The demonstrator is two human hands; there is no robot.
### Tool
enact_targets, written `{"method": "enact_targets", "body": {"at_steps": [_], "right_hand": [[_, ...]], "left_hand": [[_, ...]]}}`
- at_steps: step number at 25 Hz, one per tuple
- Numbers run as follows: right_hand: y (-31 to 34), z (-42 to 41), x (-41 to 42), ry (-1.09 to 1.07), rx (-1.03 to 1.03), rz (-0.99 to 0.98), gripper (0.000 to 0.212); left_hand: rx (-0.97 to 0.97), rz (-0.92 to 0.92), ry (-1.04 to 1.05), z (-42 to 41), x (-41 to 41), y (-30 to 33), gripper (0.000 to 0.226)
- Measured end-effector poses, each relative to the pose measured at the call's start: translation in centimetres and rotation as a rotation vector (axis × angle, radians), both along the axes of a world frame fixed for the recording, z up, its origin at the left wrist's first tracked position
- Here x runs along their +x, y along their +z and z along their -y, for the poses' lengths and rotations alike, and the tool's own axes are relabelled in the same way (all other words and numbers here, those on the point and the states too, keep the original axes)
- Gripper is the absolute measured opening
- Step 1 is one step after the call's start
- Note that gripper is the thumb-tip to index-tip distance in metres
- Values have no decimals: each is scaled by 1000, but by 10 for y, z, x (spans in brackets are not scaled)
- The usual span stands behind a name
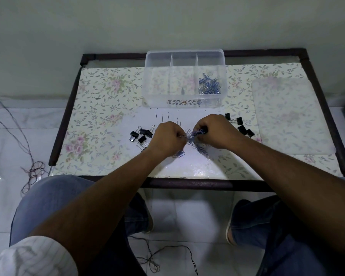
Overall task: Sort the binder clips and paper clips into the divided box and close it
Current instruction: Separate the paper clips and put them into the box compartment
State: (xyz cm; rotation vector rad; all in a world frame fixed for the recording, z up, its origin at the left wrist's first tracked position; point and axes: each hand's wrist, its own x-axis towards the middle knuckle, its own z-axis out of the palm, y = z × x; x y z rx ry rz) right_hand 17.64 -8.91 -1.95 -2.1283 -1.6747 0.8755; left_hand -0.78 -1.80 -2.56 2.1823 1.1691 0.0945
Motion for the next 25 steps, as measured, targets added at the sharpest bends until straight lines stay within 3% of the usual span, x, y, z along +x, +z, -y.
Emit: {"method": "enact_targets", "body": {"at_steps": [8, 15, 19, 22, 25], "right_hand": [[30, -2, 30, -317, 51, -460, 13], [70, -28, 61, -576, 222, -712, 16], [56, -65, 78, -690, 352, -518, 14], [44, -83, 80, -670, 356, -283, 9], [35, -90, 79, -600, 299, -159, 2]], "left_hand": [[-393, 329, 257, -18, 8, 30, 11], [-394, 539, 460, -37, 63, 67, 8], [-383, 500, 549, -70, 117, 68, 11], [-326, 355, 532, -90, 139, 54, 6], [-244, 285, 526, -100, 150, 35, 17]]}}
